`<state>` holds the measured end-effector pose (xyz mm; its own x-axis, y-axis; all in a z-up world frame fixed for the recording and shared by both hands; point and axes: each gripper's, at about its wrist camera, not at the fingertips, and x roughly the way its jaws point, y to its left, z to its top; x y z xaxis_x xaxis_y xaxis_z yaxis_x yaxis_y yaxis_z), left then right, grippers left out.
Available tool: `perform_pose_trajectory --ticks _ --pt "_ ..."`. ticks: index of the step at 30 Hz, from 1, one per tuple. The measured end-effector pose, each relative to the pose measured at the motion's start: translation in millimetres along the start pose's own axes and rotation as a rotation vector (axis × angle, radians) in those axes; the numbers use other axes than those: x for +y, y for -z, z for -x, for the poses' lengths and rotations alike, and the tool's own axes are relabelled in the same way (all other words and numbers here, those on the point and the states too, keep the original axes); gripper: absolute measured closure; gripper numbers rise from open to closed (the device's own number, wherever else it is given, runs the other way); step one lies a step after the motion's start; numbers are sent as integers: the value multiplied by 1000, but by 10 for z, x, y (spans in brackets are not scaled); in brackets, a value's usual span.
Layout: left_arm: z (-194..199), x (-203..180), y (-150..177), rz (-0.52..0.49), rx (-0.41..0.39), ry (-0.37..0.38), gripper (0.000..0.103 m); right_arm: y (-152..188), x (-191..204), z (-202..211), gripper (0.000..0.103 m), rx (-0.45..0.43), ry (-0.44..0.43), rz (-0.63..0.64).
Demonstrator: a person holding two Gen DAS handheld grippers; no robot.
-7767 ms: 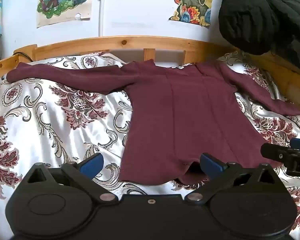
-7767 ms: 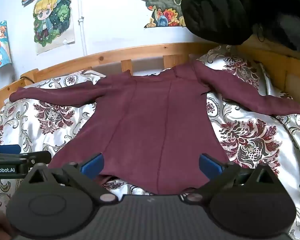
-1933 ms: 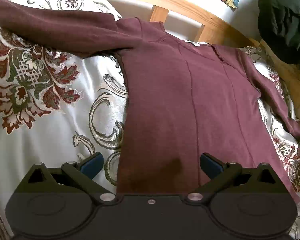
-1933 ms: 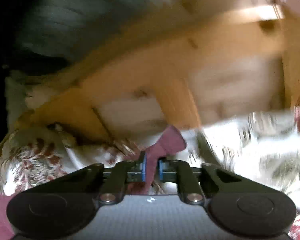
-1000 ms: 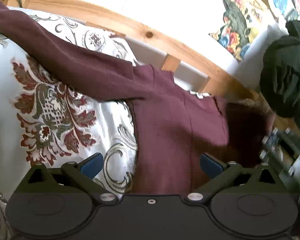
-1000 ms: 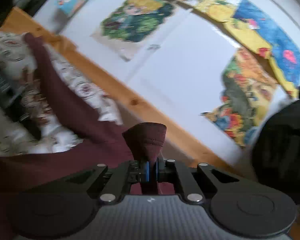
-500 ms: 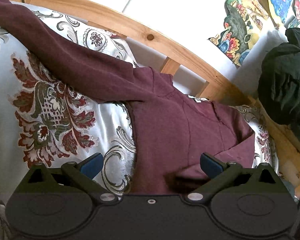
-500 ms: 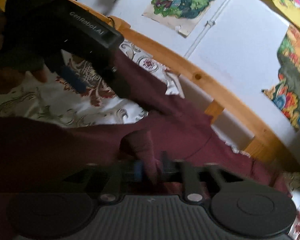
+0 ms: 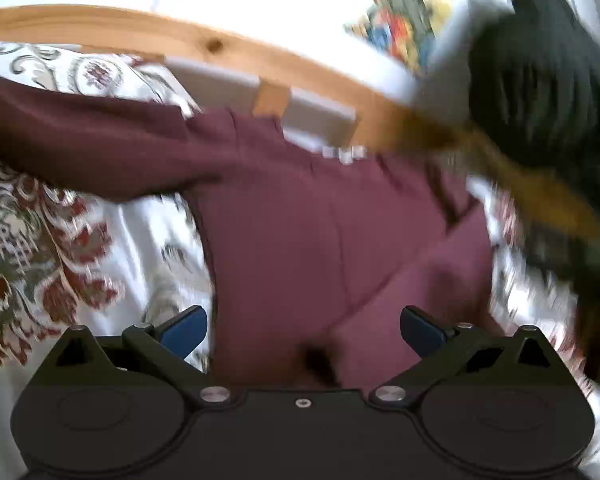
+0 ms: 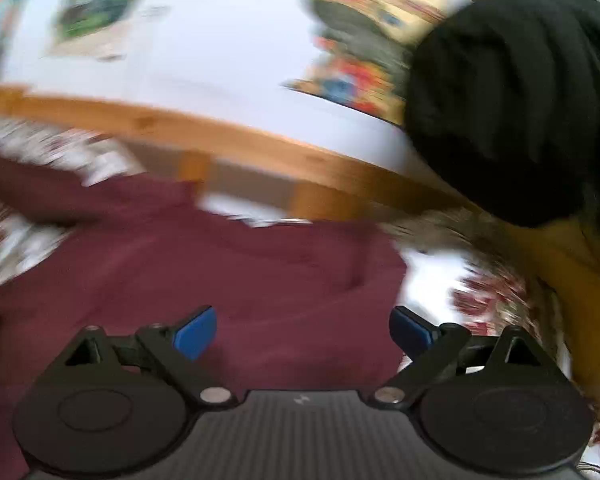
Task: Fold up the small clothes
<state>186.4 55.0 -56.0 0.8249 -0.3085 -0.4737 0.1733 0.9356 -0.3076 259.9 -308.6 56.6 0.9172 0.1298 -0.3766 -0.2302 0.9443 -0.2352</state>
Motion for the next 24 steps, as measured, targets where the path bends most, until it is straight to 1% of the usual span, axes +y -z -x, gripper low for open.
perform_pose_trajectory --ticks 1,2,3,4,5,6,7,9,10,11,12,15,17,18,22,23,24 --pt "-39 -28 45 -27 27 -13 1 -81 -145 -163 7 40 34 -42" --pt "-75 -45 82 -49 52 -22 1 -152 -277 -305 10 70 69 -94" --pt "-108 -49 111 -63 73 -29 1 -212 -404 -431 11 89 86 -153" --pt "-134 -42 130 -68 88 -33 1 -262 -518 -562 11 121 78 -206" --pt "-154 -32 145 -72 98 -34 1 -301 -601 -728 13 205 19 -268" --pt "-164 -22 154 -72 100 -32 1 -318 -651 -870 20 248 -3 -287" --pt "-167 -11 156 -71 100 -30 1 -312 -691 -945 27 267 -22 -288" --pt "-175 -1 166 -71 103 -28 1 -338 -719 -1052 75 280 -18 -264" --pt "-180 -3 173 -75 105 -29 1 -359 -739 -1071 81 272 -12 -262" --pt "-183 -7 177 -79 107 -30 1 -396 -772 -1070 91 248 -10 -265" --pt "-179 -16 181 -82 107 -31 1 -451 -743 -1047 95 231 5 -245" --pt "-181 -29 176 -88 107 -36 1 -596 -623 -1041 95 195 89 -98" --pt "-185 -37 184 -96 108 -39 1 -660 -601 -1072 96 169 152 -37" --pt "-186 -46 186 -100 107 -41 1 -676 -621 -1110 96 164 167 -33" --pt "-184 -53 194 -112 109 -41 1 -626 -697 -1206 94 194 170 -92" --pt "-183 -51 192 -112 109 -40 1 -598 -716 -1182 88 190 165 -113" --pt "-182 -48 191 -112 109 -39 1 -571 -732 -1136 72 182 156 -135"
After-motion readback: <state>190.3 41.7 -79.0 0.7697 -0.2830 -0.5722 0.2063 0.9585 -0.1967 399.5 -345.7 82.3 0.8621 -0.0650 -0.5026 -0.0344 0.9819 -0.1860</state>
